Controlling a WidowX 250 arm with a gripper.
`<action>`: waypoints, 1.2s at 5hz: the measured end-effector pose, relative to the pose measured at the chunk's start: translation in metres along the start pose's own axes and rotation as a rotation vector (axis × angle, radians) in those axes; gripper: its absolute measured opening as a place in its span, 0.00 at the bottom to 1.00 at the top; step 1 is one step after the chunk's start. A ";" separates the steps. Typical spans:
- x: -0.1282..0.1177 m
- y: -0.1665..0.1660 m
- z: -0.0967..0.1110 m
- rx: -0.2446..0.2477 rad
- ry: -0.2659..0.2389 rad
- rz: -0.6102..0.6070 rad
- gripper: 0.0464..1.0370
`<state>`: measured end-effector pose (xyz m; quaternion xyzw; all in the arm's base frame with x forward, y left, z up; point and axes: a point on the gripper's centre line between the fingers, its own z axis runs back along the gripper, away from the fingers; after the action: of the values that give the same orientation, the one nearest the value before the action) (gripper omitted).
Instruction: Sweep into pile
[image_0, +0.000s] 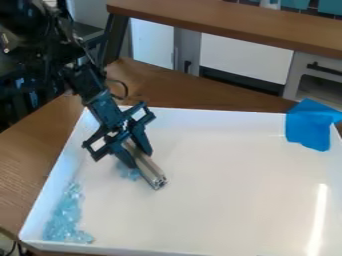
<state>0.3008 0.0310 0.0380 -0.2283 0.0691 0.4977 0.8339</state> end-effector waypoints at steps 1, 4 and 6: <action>-0.011 0.007 0.000 0.010 0.012 -0.015 0.33; -0.047 0.023 0.004 -0.052 0.033 0.020 0.33; -0.070 0.045 0.017 -0.108 -0.005 0.051 0.33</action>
<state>0.2257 0.0004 0.0634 -0.2698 0.0460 0.5222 0.8077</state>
